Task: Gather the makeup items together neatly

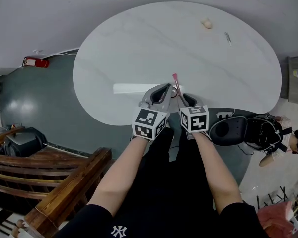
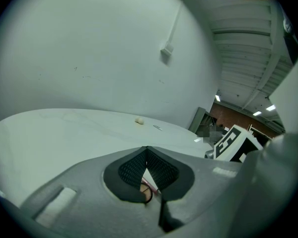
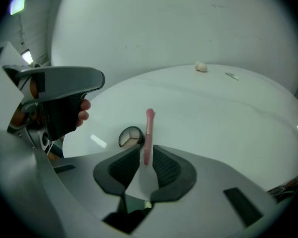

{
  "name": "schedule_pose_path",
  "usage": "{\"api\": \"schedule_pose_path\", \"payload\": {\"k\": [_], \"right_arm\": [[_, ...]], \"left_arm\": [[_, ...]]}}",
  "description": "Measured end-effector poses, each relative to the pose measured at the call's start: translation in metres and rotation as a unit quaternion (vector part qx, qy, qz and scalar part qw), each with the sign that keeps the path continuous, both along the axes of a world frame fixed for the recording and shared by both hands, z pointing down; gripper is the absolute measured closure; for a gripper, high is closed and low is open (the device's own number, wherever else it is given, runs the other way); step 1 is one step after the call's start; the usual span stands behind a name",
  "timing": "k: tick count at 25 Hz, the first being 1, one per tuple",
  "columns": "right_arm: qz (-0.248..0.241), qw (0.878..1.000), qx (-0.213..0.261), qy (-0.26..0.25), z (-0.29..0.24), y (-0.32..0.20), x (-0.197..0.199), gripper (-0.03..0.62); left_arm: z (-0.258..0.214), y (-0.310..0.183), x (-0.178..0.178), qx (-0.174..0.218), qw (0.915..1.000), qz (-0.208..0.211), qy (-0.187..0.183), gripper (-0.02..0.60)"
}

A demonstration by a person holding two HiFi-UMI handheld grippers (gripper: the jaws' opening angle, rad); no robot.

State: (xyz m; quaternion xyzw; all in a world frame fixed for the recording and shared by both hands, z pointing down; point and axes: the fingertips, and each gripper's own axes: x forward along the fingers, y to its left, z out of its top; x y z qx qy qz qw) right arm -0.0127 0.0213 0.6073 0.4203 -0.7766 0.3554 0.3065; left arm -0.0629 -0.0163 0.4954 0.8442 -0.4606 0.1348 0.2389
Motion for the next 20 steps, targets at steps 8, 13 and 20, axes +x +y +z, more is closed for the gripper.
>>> {"api": "schedule_pose_path", "payload": {"k": [8,13,20], "right_arm": [[0.014,0.999,0.042,0.006,-0.054,-0.006,0.015,0.519],[0.028,0.996,0.083,0.004,-0.097,-0.016,0.018,0.543],[0.033,0.990,0.133,0.015,-0.147,-0.022,0.024,0.549]], "left_arm": [[-0.028,0.001,0.007,0.015,0.9994,0.009,0.029,0.574],[-0.046,-0.001,0.009,0.018,0.9989,0.012,0.040,0.574],[-0.073,-0.005,0.013,0.027,0.9981,0.008,0.055,0.574]]}}
